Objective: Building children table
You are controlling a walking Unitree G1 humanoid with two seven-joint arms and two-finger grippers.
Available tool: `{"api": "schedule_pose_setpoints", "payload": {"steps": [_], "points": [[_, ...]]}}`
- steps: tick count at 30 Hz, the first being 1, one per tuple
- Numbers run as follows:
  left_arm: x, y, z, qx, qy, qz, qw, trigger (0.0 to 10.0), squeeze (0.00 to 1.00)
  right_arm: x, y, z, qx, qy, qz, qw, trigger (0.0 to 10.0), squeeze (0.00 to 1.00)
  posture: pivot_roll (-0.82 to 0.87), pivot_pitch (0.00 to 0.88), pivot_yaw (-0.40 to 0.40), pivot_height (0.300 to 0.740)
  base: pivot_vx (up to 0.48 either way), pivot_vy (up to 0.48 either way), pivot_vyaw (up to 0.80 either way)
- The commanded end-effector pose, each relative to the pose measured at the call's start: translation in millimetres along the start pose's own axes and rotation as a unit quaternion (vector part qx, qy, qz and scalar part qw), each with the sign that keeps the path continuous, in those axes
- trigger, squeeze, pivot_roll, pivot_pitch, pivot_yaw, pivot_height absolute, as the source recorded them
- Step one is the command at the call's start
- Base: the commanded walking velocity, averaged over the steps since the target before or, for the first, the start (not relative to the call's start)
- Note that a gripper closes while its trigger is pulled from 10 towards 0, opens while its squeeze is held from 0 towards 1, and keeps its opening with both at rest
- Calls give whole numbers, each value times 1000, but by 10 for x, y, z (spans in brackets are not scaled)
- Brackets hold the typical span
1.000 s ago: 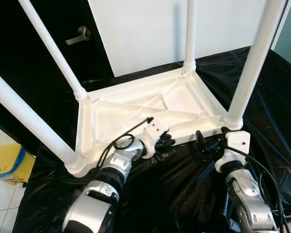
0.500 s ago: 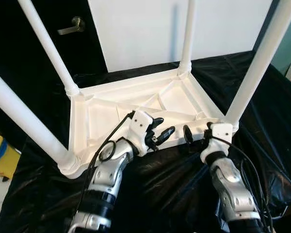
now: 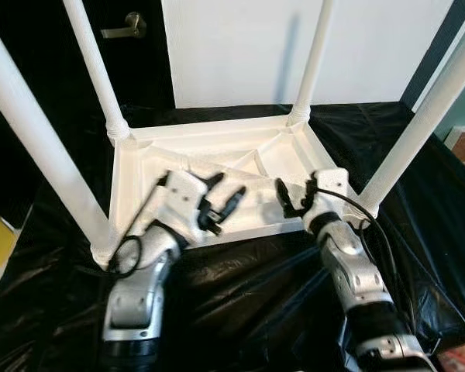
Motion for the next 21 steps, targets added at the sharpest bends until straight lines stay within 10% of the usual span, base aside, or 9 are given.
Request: {"api": "schedule_pose_setpoints", "payload": {"steps": [1, 21], "points": [[9, 104, -218, 147, -11, -29, 989, 10000, 0, -35, -34, 4, 5, 1, -8, 1000, 10000, 0, 175, 0, -143, 740, 0, 0, 0], [249, 1090, -338, 357, -36, -138, 923, 10000, 0, -177, -288, -227, 53, -6, -33, 998, 10000, 0, 384, 55, -212, 740, 0, 0, 0]]}}
Point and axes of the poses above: a point about 5 cm out from each wrist's last joint towards the gripper, its own y axis pointing back from the gripper into the wrist, its own x axis along the axis of the wrist's last joint, z = x × y, the point moved 2 cm from there along -y, pointing out of the wrist towards the gripper, and after that the axes turned 11 degrees about -y, right-handed, at the moved point
